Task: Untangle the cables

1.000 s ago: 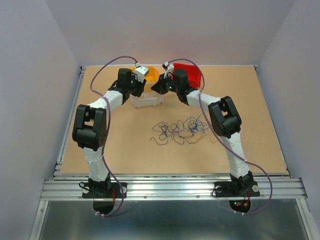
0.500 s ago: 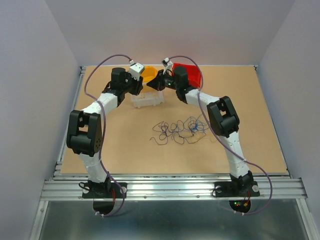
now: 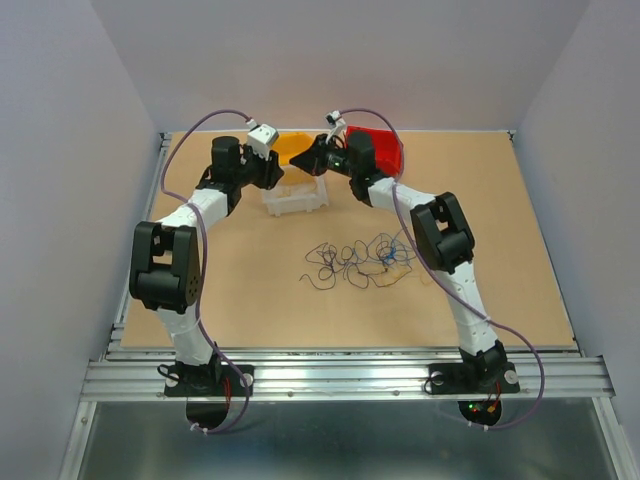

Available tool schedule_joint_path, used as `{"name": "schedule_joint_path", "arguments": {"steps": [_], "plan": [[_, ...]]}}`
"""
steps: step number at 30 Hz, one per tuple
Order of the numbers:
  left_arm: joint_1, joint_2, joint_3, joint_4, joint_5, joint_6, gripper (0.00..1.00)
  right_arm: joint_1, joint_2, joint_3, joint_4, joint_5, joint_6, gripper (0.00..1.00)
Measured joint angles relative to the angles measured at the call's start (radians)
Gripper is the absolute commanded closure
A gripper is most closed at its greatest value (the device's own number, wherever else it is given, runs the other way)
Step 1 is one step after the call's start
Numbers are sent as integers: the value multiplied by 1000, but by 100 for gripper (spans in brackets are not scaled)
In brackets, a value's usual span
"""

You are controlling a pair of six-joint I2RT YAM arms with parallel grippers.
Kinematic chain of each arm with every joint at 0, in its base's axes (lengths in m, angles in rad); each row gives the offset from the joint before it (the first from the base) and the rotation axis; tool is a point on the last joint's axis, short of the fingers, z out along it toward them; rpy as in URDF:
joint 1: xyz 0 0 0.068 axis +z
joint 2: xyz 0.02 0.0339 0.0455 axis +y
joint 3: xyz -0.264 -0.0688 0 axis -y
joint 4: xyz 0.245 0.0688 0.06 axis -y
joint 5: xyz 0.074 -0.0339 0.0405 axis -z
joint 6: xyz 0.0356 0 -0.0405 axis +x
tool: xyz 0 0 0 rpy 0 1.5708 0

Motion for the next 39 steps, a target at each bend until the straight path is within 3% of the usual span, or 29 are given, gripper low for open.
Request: {"name": "schedule_joint_path", "arguments": {"steps": [14, 25, 39], "plan": [[5, 2, 1, -28, 110, -2, 51, 16, 73, -4, 10, 155, -27, 99], [-69, 60, 23, -64, 98, 10, 51, 52, 72, -58, 14, 325, 9, 99], [-64, 87, 23, -47, 38, 8, 48, 64, 15, -163, 84, 421, 154, 100]]}}
